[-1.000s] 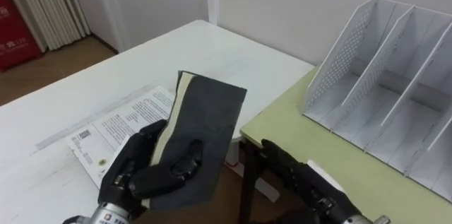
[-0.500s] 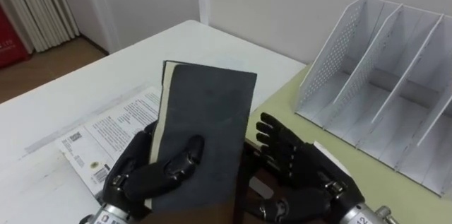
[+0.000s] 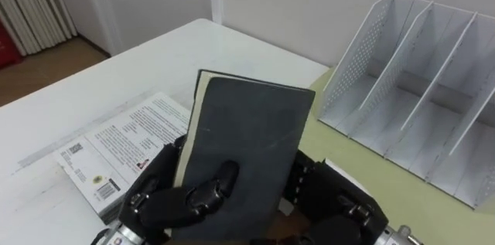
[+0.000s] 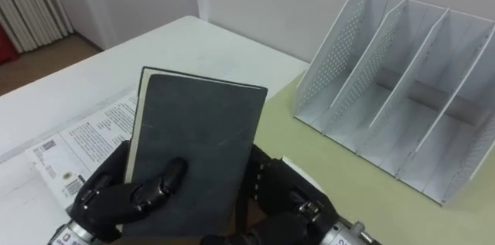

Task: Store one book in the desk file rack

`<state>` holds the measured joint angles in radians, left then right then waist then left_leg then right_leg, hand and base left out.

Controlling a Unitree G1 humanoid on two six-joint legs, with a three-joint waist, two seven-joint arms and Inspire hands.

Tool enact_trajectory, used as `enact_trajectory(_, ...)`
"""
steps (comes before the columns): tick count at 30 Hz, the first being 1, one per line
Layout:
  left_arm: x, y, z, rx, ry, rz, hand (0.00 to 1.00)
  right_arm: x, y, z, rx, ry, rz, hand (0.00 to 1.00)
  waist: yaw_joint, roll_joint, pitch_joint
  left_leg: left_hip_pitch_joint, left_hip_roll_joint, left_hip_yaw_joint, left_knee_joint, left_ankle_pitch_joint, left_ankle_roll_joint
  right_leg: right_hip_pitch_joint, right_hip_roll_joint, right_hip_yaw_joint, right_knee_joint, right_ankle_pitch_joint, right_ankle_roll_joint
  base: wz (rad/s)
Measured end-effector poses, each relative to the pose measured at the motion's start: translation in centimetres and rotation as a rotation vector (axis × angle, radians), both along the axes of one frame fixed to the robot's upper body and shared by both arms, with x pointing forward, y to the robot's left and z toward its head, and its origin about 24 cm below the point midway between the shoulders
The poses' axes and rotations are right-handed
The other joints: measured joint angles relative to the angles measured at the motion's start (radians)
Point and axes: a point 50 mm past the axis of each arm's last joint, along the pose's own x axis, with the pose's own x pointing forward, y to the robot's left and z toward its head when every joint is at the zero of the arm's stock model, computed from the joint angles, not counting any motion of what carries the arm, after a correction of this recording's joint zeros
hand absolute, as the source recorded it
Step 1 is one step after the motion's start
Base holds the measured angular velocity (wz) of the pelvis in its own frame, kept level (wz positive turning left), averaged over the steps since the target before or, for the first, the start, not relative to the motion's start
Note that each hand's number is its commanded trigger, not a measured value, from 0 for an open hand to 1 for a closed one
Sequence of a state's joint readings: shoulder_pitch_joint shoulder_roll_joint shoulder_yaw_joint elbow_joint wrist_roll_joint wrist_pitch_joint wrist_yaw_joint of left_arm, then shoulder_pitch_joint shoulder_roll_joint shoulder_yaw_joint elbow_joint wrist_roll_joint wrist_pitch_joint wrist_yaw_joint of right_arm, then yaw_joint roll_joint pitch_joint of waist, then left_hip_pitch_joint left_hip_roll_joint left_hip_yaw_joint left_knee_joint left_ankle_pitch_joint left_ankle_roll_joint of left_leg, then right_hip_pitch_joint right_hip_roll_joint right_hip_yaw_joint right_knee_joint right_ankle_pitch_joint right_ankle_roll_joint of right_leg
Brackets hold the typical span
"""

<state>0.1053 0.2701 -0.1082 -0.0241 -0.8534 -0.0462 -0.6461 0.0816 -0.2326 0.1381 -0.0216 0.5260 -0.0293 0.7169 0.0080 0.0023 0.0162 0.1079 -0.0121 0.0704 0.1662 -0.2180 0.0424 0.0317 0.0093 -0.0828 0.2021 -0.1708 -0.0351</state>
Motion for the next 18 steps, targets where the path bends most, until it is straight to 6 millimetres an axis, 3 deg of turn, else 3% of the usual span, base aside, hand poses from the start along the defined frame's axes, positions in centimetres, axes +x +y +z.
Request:
enact_trajectory(2, -0.08, -0.29, -0.09, -0.001, 0.008, -0.029, 1.00, 0.07, 0.09, 0.16, 0.021, 0.001, 0.021, 0.49, 0.000, -0.001, 0.0005, 0.000, 0.000, 0.000, 0.000, 0.000, 0.000, -0.001, 0.000, 0.000, 0.001, 0.000, 0.000, 0.00)
enact_trajectory(3, -0.15, -0.35, -0.14, 0.004, 0.010, -0.048, 1.00, 0.13, 0.13, 0.28, 0.026, -0.005, 0.033, 0.88, 0.000, -0.002, 0.0010, -0.001, 0.000, 0.000, 0.000, 0.000, 0.000, -0.002, 0.000, 0.000, 0.002, 0.000, 0.000, 0.00)
enact_trajectory(4, -0.16, -0.37, -0.12, 0.002, 0.007, -0.055, 1.00, 0.16, 0.12, 0.33, 0.026, -0.007, 0.036, 1.00, -0.001, -0.003, 0.0006, -0.005, 0.000, 0.000, 0.001, 0.000, 0.000, -0.006, -0.001, 0.000, 0.004, 0.000, 0.000, 0.00)
enact_trajectory(18, -0.58, -1.06, -0.34, -0.021, 0.018, -0.147, 1.00, 0.42, -0.36, 0.31, 0.031, 0.025, -0.005, 1.00, 0.001, -0.007, 0.0014, -0.014, 0.000, 0.002, 0.003, 0.000, 0.000, -0.023, -0.001, 0.001, 0.020, 0.000, 0.000, -0.01)
